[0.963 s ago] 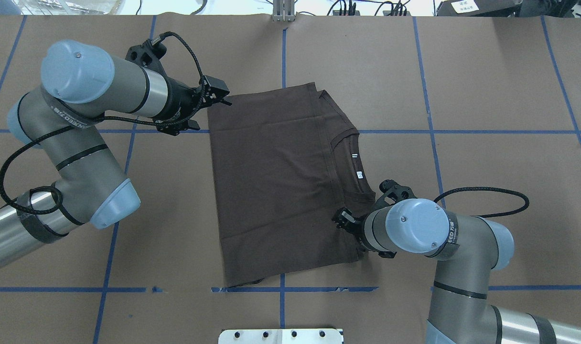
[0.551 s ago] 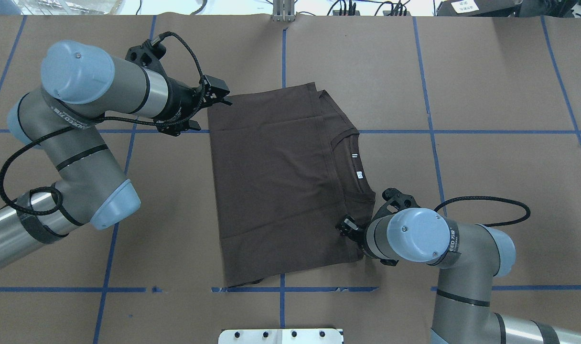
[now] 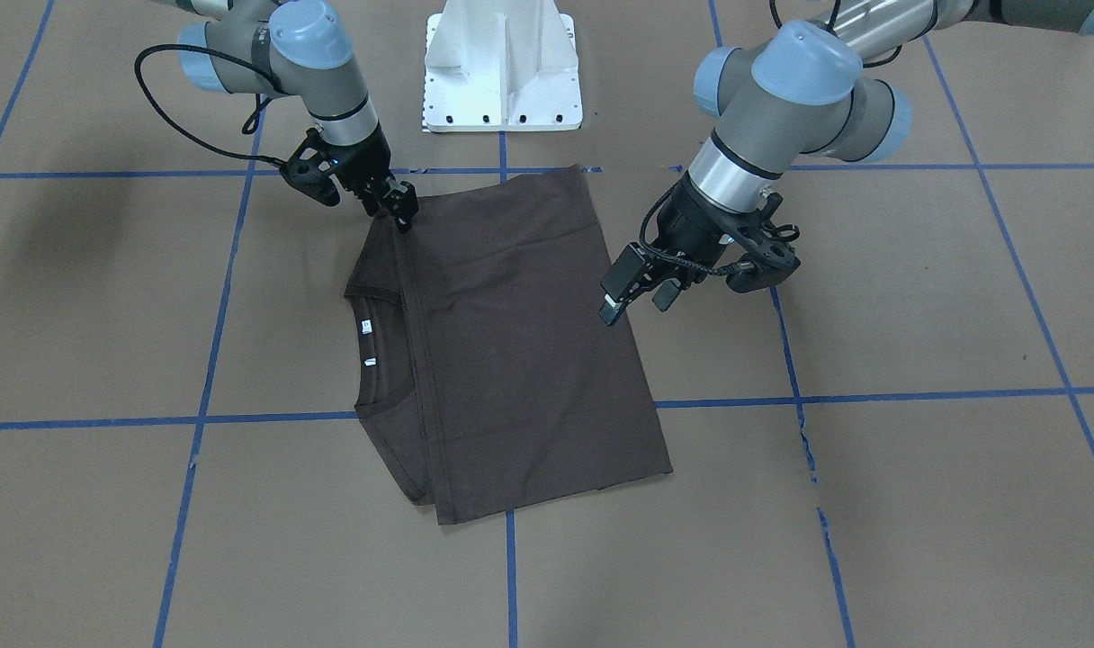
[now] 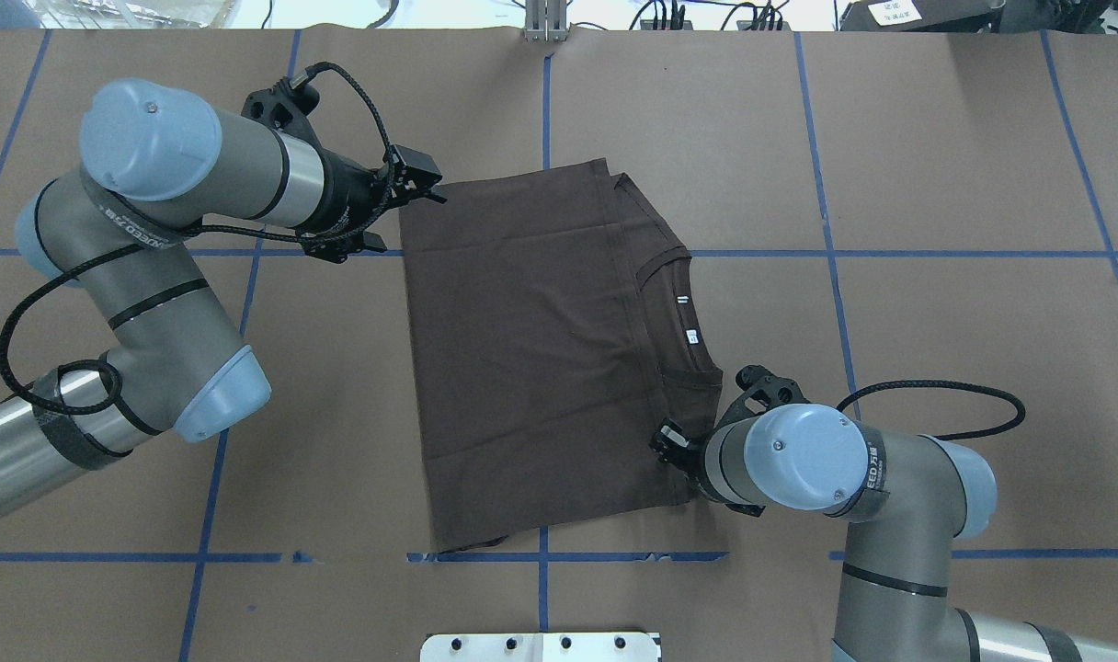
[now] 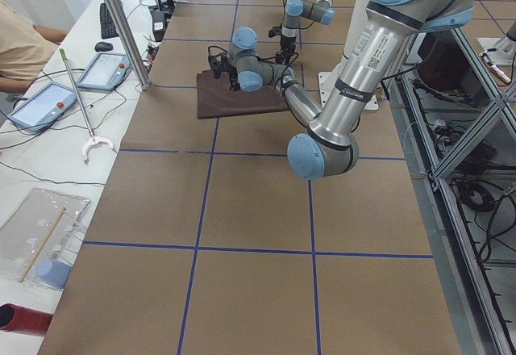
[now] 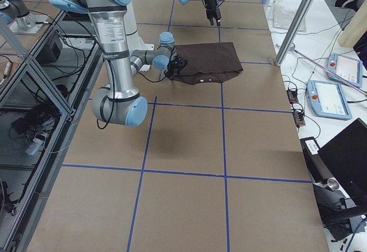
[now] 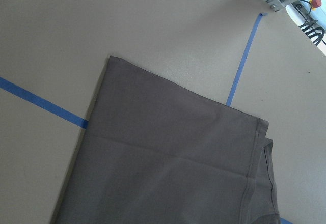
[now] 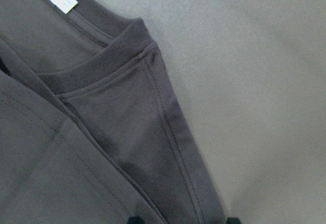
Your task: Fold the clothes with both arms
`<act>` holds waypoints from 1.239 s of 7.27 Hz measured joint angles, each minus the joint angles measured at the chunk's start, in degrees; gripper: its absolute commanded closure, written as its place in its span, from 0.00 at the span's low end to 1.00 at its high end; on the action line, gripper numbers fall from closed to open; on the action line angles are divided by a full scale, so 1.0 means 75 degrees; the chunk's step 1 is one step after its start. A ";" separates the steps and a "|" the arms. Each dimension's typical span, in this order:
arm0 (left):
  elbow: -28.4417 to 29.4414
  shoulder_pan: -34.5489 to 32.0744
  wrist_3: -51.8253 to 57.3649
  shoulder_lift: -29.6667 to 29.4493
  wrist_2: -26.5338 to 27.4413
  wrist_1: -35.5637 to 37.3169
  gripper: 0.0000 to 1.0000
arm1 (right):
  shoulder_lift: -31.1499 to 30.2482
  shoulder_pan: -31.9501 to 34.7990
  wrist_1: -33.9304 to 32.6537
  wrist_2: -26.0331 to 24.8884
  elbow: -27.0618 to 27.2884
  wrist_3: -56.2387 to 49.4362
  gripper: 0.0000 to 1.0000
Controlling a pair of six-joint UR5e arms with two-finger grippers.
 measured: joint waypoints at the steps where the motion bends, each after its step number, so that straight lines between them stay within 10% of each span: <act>1: 0.0007 0.0000 -0.0003 0.0000 0.0000 0.0000 0.02 | -0.0005 -0.0074 -0.0093 -0.0030 0.0063 0.0015 0.94; 9: -0.0558 0.0709 -0.0952 0.0377 0.0453 -0.0014 0.03 | -0.0086 -0.0393 -0.0371 -0.0229 0.0670 0.0016 1.00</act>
